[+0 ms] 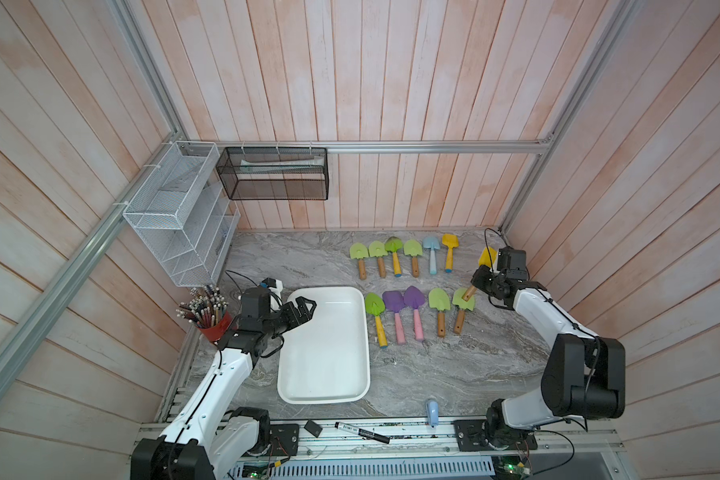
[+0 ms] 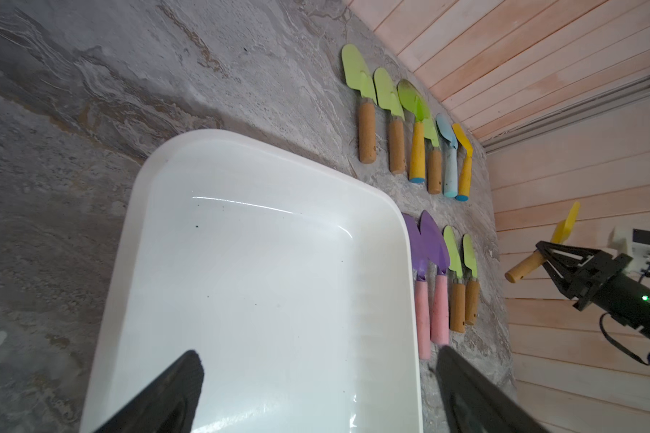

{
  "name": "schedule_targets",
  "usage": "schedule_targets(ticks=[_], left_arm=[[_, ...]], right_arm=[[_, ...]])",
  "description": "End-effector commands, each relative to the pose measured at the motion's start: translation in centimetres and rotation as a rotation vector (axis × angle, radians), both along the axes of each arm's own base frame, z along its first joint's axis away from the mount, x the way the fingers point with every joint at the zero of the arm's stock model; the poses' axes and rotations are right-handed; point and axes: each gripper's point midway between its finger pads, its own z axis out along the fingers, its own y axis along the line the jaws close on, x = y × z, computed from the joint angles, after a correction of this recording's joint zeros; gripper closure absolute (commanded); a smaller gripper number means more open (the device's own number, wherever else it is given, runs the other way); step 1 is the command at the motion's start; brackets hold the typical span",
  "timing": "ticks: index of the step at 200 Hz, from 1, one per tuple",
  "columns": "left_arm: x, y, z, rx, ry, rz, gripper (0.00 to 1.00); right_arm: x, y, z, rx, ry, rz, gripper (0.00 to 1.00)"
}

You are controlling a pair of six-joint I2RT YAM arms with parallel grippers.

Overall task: Take the shovel out of the storage box
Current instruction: Place the shovel at the center of the board.

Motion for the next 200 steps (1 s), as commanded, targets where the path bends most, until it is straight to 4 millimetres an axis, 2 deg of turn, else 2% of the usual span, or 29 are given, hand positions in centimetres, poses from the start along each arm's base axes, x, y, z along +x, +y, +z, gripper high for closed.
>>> schedule_targets(ticks=[1,67,91,140,176,200], left_arm=[[0.1,1.1,0.0,0.060,-0.013,0.028,0.02],[0.2,2.2,0.1,0.111,-0.071,0.071,0.00],[0.1,2.4,0.4,0.114,-0.091,0.079,0.00],[0.3,3.1,-0.2,0.157,-0.086,0.098,0.00],[0.6,3.9,1.3,0.179,-0.152,0.136,0.00],[0.8,4.5,1.5,0.194,-0.161,0.167,0.00]], right_arm=[[-2.3,-3.0,-1.3,-0.140,0.084,-0.108,0.82],[-5.4,-4.3,-5.8,-0.211,0.236,-0.146,0.82],[-5.9,-4.5,-6.4,-0.220,0.250,-0.157,0.82],[-6.8,-4.4,-9.4,-0.218,0.329,-0.143,0.82],[-6.8,-4.3,-10.3,-0.220,0.351,-0.137,0.82],[-6.8,-4.4,-10.9,-0.221,0.370,-0.135,0.81]])
